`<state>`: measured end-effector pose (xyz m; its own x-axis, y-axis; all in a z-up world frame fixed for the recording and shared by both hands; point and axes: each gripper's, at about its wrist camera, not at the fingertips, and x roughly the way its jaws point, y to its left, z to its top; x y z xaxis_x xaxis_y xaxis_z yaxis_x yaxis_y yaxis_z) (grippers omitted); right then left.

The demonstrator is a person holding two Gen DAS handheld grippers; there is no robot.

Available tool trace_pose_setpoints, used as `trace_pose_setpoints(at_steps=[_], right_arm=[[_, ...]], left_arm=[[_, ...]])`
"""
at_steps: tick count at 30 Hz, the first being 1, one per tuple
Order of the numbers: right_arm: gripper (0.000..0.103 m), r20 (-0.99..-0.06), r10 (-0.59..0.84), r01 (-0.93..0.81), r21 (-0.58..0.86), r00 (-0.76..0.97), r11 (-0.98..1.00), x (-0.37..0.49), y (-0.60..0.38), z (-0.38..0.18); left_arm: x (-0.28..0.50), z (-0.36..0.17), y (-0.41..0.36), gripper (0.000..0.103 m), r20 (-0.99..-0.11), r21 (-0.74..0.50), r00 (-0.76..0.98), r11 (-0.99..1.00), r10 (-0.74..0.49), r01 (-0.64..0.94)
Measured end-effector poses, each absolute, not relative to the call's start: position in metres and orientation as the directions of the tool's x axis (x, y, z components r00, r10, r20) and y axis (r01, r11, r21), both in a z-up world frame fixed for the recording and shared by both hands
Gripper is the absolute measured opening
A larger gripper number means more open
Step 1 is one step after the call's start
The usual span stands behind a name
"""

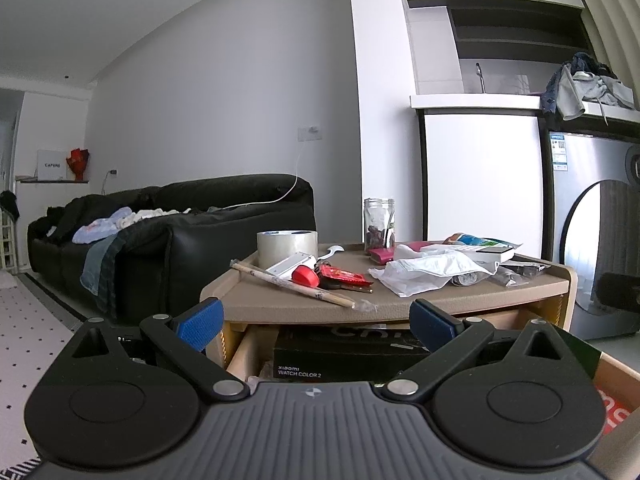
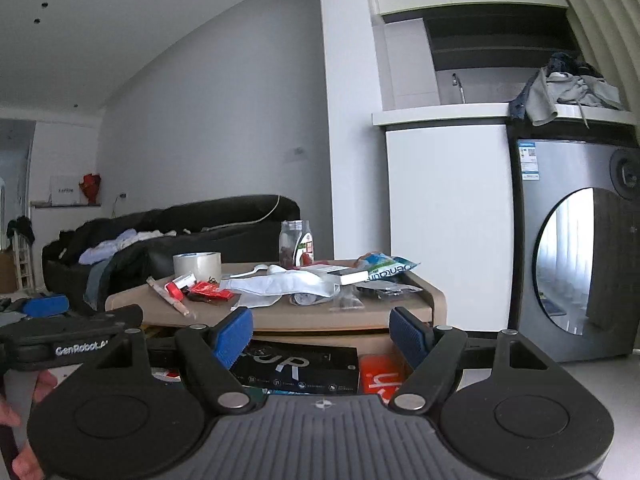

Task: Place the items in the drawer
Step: 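Withdraw the open right gripper up and away from the drawer, then move the left gripper to the front panel of the open drawer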

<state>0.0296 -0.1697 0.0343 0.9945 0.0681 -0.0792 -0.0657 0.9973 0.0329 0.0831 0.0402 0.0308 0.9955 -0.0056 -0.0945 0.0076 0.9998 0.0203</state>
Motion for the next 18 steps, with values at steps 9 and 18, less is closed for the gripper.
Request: trace_pose_setpoints(at_steps=[9,18], right_arm=[[0.079,-0.1,0.06,-0.058,0.026,0.993,0.998,0.025,-0.167,0.02],[0.079,-0.088,0.067,-0.065,0.027,0.994,0.998,0.011,-0.165,0.01]], left_arm=[[0.082,0.03,0.038,0.102,-0.078,0.024,0.997,1.0,0.014,-0.012],[0.074,0.03,0.036,0.103,-0.047,0.015,0.999,1.0,0.017,-0.017]])
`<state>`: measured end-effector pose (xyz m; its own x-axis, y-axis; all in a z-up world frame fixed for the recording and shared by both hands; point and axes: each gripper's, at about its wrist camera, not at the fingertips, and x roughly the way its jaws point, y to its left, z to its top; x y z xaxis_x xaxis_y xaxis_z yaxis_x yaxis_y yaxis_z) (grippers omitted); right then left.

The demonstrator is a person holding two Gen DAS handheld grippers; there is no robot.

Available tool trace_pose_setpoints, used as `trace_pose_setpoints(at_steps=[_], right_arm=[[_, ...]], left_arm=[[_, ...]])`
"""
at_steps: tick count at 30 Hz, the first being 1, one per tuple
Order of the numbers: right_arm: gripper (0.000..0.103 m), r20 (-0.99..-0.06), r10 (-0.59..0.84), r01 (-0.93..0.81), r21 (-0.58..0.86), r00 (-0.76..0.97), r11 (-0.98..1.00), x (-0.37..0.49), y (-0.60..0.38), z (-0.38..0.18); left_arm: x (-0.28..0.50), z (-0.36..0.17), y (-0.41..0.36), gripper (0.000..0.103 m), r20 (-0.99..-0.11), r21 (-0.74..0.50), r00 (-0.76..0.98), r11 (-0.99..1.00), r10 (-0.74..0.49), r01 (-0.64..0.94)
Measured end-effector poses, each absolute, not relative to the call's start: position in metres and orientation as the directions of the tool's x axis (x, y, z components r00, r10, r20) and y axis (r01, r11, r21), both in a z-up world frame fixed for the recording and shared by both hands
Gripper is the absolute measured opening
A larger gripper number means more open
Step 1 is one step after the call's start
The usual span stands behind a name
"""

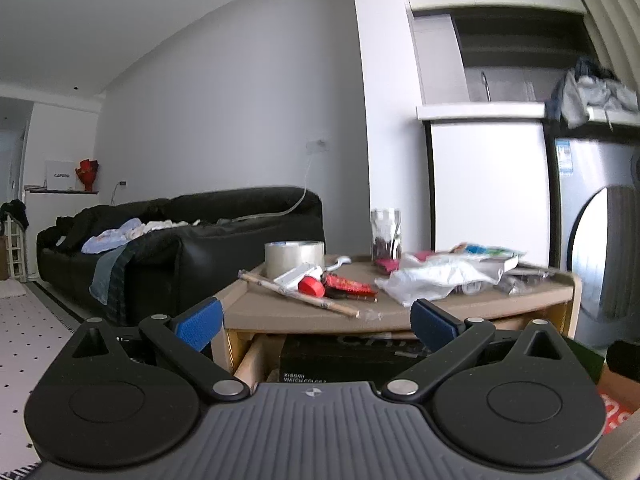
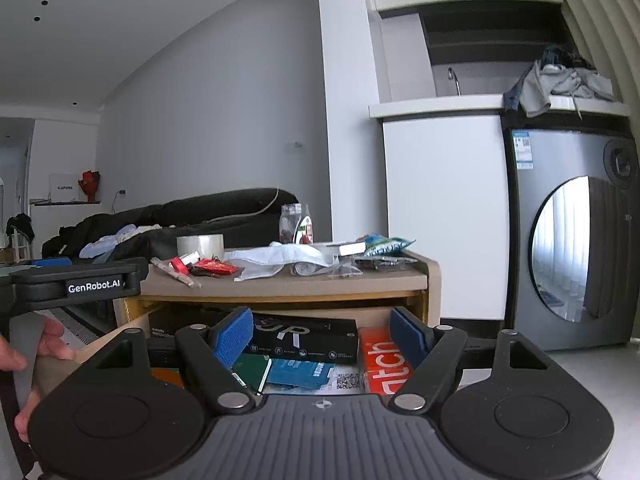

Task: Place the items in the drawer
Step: 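Move the left gripper to the front panel of the open drawer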

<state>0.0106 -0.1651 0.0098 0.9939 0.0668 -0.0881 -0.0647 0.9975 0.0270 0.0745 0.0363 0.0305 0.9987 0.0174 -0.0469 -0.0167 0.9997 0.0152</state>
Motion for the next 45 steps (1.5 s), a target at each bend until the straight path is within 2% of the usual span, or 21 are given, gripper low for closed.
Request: trace_pose_setpoints(at_steps=[6,9,14,20,22,29,37,45], right_arm=[[0.079,-0.056,0.069,-0.068,0.019,0.996,0.997,-0.006,-0.164,0.006],[0.079,-0.04,0.067,-0.067,0.015,0.997,0.998,-0.016,-0.165,0.002],[0.079,-0.011,0.066,-0.066,-0.012,0.998,0.998,-0.034,-0.171,-0.003],[0.078,-0.021,0.058,-0.058,-0.009,0.998,0.998,-0.04,-0.18,-0.007],[0.078,-0.017,0.065,-0.065,-0.003,0.998,0.998,-0.042,-0.182,-0.01],[0.079,-0.02,0.07,-0.07,-0.01,0.997,0.997,-0.05,-0.187,-0.013],[0.079,0.002,0.063,-0.062,-0.05,0.998,0.997,-0.059,-0.189,-0.019],[0.079,-0.041,0.033,-0.036,-0.079,0.999,0.996,-0.058,-0.193,-0.031]], left_arm=[[0.034,0.03,0.028,0.103,0.028,0.034,0.999,0.999,0.028,-0.029],[0.008,0.023,0.023,0.103,0.028,-0.002,1.0,1.0,0.012,-0.012],[-0.021,0.003,0.008,0.103,-0.01,-0.01,1.0,1.0,-0.027,0.027],[-0.035,-0.02,-0.007,0.103,-0.059,-0.035,0.997,0.998,-0.044,0.042],[-0.04,-0.025,-0.01,0.103,-0.052,-0.051,0.998,0.998,-0.031,0.029],[-0.048,-0.045,-0.021,0.103,-0.068,0.014,0.998,1.0,-0.011,0.012],[-0.049,-0.06,-0.039,0.103,-0.078,0.036,0.996,0.998,-0.04,0.043],[-0.047,-0.071,-0.048,0.102,-0.091,0.035,0.995,0.999,-0.037,0.04]])
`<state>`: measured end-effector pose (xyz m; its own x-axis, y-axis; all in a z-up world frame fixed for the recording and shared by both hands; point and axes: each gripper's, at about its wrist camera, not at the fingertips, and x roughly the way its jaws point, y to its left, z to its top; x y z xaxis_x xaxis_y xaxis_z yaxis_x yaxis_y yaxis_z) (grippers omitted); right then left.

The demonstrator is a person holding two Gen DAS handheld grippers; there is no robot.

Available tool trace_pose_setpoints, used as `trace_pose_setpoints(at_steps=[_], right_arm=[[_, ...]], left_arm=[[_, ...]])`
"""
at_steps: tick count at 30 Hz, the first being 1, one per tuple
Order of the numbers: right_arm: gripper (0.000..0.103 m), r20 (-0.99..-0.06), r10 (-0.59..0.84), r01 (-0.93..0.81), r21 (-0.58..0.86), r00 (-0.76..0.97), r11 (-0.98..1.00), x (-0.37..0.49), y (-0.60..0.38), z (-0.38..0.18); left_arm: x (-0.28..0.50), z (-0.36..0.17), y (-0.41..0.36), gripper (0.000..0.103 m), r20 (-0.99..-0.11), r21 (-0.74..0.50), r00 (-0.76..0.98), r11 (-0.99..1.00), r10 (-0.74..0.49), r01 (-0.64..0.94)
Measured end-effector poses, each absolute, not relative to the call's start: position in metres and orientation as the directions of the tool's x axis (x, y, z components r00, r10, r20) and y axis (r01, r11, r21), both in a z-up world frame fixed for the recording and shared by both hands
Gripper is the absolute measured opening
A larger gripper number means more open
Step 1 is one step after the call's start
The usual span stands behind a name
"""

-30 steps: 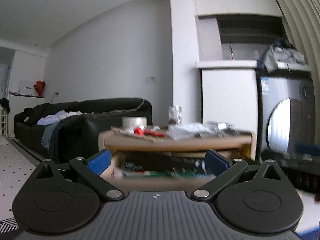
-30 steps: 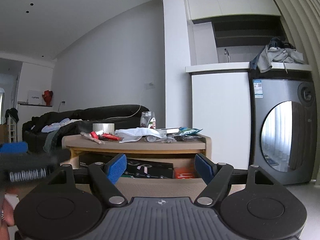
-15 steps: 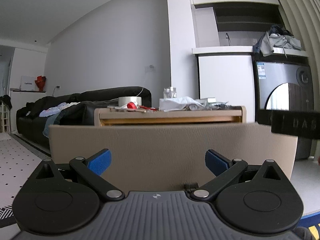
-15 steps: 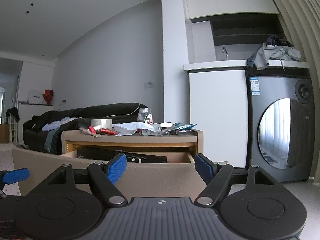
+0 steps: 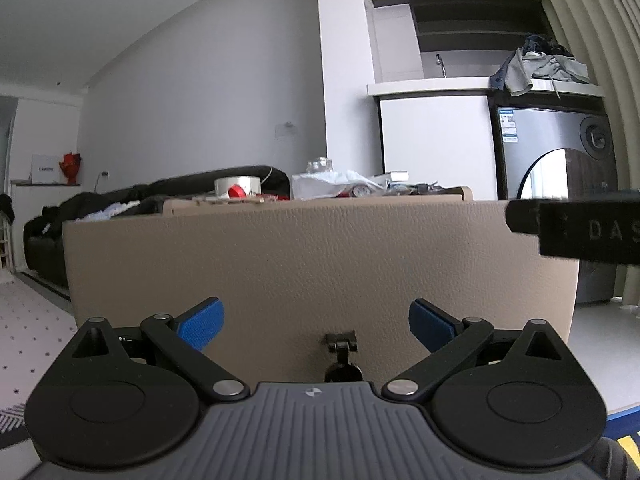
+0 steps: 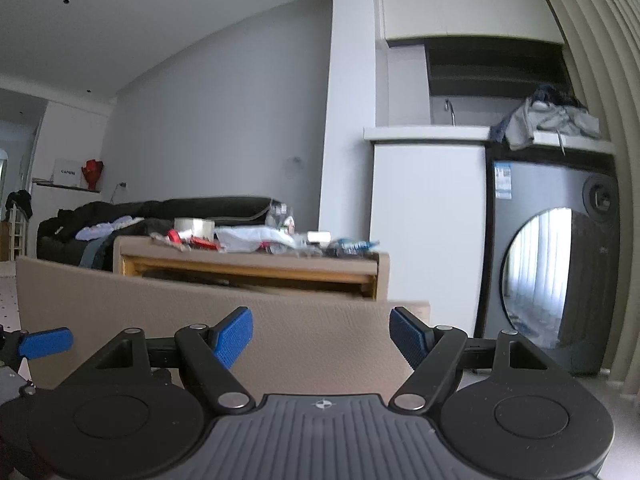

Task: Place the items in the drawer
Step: 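Move the left gripper to the front panel of the open drawer, then push the drawer front inward with the closed left gripper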

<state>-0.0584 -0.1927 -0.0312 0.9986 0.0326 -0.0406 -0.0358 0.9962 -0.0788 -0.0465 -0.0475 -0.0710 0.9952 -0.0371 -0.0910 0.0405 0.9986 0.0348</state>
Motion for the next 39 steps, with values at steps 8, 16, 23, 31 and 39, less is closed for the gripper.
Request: trace_pose_setpoints(at_steps=[8,16,23,31,39], right_arm=[[0.079,-0.074,0.019,-0.023,-0.059,0.997,0.998,-0.055,-0.198,-0.036],[0.079,-0.074,0.023,-0.028,-0.056,0.997,0.998,-0.058,-0.2,-0.04],[0.079,-0.075,0.025,-0.03,-0.057,0.997,0.998,-0.058,-0.199,-0.042],[0.079,-0.081,0.034,-0.038,-0.044,0.996,0.998,-0.058,-0.2,-0.043],[0.079,-0.103,0.042,-0.044,-0.019,0.994,0.999,-0.057,-0.203,-0.045]], left_arm=[[-0.04,-0.075,-0.048,0.081,-0.123,0.007,0.992,1.0,-0.025,0.026],[-0.044,-0.08,-0.05,0.043,-0.136,-0.014,0.99,1.0,-0.022,0.02],[-0.048,-0.082,-0.056,0.018,-0.164,-0.02,0.986,0.999,-0.036,0.033],[-0.05,-0.084,-0.06,0.018,-0.159,0.001,0.987,1.0,-0.009,0.01],[-0.044,-0.08,-0.06,0.018,-0.17,-0.002,0.985,1.0,-0.01,0.01]])
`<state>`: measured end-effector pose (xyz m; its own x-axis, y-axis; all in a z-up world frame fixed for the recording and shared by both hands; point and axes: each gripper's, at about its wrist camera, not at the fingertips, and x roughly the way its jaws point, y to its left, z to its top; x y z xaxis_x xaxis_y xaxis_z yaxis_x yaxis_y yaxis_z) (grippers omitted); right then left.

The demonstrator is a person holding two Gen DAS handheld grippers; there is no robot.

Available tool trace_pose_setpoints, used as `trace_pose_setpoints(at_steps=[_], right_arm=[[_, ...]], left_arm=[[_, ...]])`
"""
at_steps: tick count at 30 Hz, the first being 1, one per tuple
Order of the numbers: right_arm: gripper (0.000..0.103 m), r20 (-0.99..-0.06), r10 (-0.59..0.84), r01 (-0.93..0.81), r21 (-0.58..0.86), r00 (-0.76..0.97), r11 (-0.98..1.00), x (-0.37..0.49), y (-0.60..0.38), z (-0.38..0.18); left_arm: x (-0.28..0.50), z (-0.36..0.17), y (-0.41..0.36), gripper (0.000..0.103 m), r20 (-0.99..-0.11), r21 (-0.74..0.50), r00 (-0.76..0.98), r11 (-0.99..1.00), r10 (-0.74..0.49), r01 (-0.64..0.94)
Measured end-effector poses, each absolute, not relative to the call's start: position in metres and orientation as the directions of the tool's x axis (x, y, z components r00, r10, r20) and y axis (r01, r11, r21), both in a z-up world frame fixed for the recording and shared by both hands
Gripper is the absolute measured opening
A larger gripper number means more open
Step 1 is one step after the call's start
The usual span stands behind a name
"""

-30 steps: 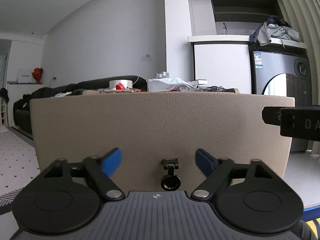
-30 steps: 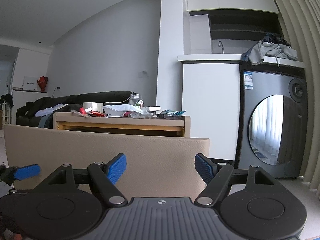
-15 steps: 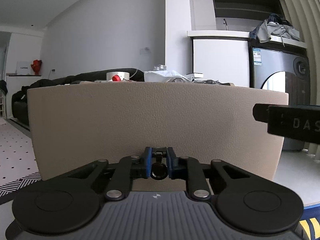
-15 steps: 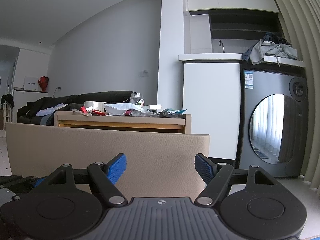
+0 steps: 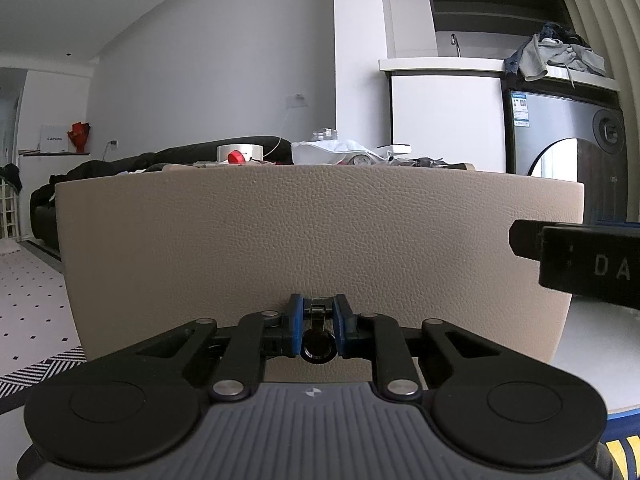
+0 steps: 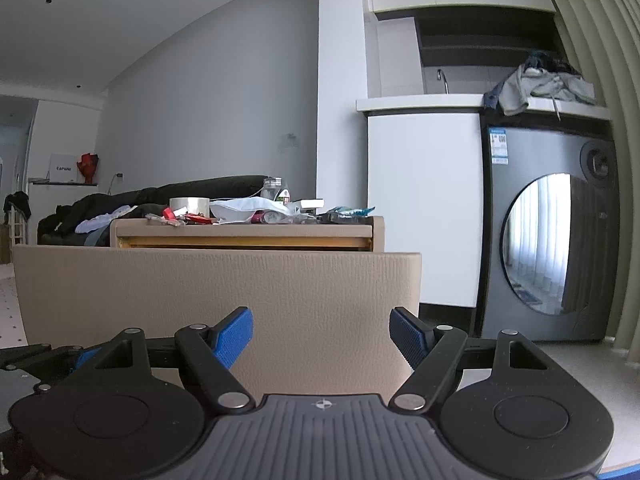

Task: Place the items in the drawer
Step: 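Push the drawer front inward with the closed left gripper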

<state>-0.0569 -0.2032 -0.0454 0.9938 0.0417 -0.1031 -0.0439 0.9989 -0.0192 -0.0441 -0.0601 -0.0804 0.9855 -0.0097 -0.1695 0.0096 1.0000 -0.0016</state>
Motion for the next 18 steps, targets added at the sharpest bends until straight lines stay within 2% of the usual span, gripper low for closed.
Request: trace_pose_setpoints(at_steps=[18], right_arm=[[0.079,-0.154,0.089,-0.086,0.026,0.984,0.996,-0.0536,-0.2041,-0.0481]], left_arm=[[-0.0404,-0.0795,-0.0639,0.019,-0.168,0.024,0.986,1.0,0.0,0.004]])
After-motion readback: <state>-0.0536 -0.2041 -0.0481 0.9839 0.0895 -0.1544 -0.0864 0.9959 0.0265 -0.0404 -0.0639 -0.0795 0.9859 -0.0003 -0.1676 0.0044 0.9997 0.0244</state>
